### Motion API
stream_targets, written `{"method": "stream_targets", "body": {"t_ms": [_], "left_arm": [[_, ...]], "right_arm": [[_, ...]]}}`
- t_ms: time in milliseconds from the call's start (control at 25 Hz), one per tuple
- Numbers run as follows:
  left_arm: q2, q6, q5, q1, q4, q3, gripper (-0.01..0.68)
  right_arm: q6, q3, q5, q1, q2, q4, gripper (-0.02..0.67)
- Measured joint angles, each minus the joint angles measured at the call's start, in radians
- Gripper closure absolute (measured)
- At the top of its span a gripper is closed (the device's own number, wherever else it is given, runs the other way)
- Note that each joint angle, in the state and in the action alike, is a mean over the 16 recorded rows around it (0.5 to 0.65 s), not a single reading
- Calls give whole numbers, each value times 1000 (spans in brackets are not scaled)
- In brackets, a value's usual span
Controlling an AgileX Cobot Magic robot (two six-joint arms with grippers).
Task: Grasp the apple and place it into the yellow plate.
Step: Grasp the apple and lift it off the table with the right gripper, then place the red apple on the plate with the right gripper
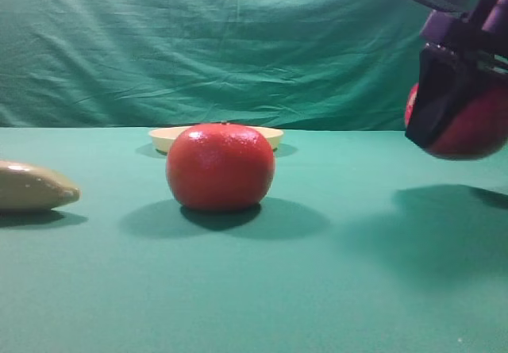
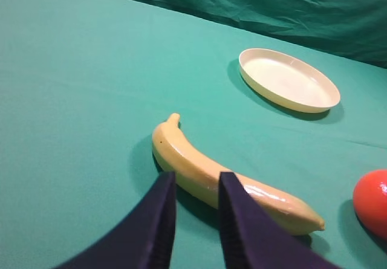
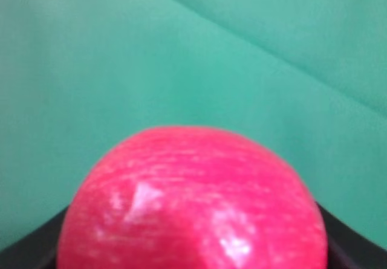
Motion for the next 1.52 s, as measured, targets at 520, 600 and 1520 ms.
{"method": "stream_targets", "body": {"t_ms": [520,600,1520], "left_arm": [[0,0,0,0,0,0,516],[0,0,0,0,0,0,516],[0,0,0,0,0,0,516]], "right_arm": [[0,-354,-204,187,261,30,172],[0,-398,-218,207,312,32,172],[0,-521,-223,251,383,-14,111]]}}
